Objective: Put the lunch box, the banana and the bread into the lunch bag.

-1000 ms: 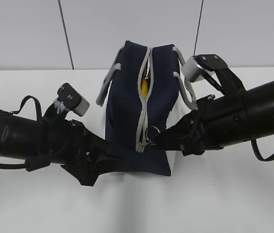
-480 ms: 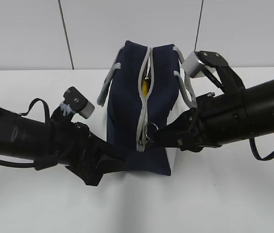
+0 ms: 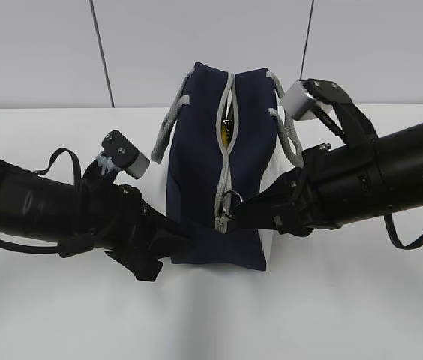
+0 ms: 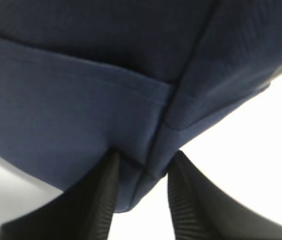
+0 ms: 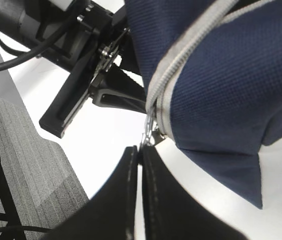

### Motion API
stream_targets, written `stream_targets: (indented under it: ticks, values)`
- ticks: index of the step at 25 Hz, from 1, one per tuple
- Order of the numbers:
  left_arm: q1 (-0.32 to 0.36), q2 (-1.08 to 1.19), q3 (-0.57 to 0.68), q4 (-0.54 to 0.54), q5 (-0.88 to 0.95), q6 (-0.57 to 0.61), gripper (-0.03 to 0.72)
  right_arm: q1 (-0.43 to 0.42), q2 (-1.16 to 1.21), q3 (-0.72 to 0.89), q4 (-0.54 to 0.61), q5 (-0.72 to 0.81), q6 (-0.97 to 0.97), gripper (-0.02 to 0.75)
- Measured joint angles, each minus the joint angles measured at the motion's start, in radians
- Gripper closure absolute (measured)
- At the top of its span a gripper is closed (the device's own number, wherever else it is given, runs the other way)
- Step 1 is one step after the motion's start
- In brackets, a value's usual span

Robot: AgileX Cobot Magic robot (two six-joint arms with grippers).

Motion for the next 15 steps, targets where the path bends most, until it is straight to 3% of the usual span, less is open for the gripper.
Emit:
stream_targets:
  ticks: [7,12,15]
  values:
    - [0.0,0.019,-0.01,0.0,0.01,0.0,0.487,0.0,0.0,0.0,0.018,0.002,0.002,0.754]
    - [0.0,0.019,-0.01,-0.001,0.017,0.0,0.643,0.0,0.001,0.0,0.029,0.014,0.004,0.754]
    - [0.0,0.019,-0.01,-0.001,0.026,0.0,0.674,0.0,0.001,0.0,0.038,0.026,0.005,0.754]
